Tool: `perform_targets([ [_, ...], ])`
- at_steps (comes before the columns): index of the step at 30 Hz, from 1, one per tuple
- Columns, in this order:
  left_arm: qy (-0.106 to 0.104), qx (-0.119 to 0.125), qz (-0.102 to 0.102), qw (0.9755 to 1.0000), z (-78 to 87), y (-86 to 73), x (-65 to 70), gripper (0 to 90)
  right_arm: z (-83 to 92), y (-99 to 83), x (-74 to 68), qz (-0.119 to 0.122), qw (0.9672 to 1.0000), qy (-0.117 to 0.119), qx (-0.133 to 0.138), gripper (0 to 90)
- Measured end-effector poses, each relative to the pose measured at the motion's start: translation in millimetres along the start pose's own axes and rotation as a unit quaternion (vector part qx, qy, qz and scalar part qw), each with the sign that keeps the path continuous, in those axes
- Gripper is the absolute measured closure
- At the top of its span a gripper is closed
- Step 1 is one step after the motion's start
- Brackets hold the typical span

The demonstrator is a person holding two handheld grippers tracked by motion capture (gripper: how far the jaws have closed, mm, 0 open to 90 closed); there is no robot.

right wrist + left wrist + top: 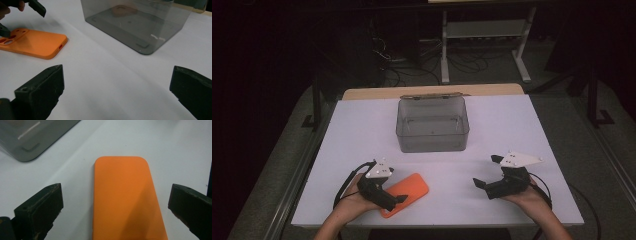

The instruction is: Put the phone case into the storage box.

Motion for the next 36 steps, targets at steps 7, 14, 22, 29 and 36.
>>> perform_targets([
  [7,-0.004,-0.012,0.001,0.9999,-3.1,-4.7,2.5,0.0,0.3,0.2,0.1,-0.001,1.0000,0.000,0.001,0.0],
  [14,-0.005,-0.024,-0.001,0.9997,-5.9,-8.4,4.0,0.0,0.2,0.1,0.2,-0.001,1.0000,-0.001,0.000,0.0],
  [22,-0.004,-0.039,-0.004,0.9992,-8.9,-13.5,5.3,0.0,0.4,0.0,0.5,-0.001,1.0000,-0.001,0.001,0.0],
  [29,-0.005,-0.055,-0.005,0.9984,-11.5,-18.8,5.6,0.0,0.5,0.2,0.8,-0.002,1.0000,-0.001,0.002,0.0],
  [36,-0.007,-0.065,-0.010,0.9978,-14.5,-21.4,6.7,0.0,0.6,0.3,0.7,-0.001,1.0000,-0.002,0.002,0.0],
])
Point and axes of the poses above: each handheld gripper's, and its own axes: z roughly backward along the jaws, y roughly out of its top, x roughly to its right, the point moved 8 cm from there along -z, roughly forward along the jaws, and after that the axes turned 10 degrees about -y, right-handed, at the moved point
